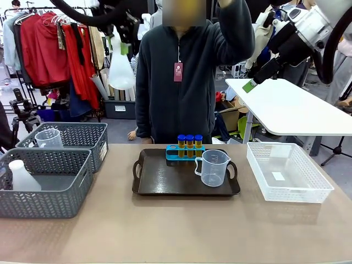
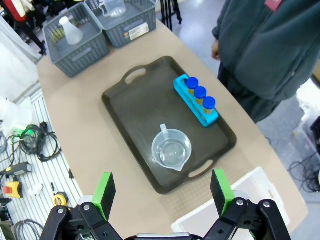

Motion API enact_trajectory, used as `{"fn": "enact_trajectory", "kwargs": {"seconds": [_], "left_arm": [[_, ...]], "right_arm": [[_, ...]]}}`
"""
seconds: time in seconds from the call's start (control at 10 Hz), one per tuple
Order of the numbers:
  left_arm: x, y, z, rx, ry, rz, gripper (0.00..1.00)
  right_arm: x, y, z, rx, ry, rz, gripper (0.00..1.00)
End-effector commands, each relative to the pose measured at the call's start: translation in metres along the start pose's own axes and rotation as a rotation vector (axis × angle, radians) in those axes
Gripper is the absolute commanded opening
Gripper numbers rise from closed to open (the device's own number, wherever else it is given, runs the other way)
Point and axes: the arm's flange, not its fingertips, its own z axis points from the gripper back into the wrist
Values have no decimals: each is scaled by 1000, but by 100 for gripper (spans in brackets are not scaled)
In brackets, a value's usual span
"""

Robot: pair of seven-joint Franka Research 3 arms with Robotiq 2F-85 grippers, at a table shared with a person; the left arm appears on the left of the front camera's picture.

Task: Prepare the laboratory tools.
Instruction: Pick up one Small flask and place it on the Handle tray.

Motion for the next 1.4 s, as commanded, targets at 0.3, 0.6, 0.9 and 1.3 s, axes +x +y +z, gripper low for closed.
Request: {"fn": "enact_trajectory", "kwargs": {"seconds": [0.3, 0.6, 0.9, 1.3], "left_arm": [[35, -14, -31, -106, 12, -83, 0], [36, -13, -30, -102, 26, -75, 0], [30, -4, -24, -90, 16, -45, 0], [22, 7, -20, -81, 21, -17, 0]], "right_arm": [[0, 0, 2, 6, -6, 2, 100], [0, 0, 2, 6, -6, 2, 100], [0, 0, 2, 6, -6, 2, 100], [0, 0, 2, 6, -6, 2, 100]]}}
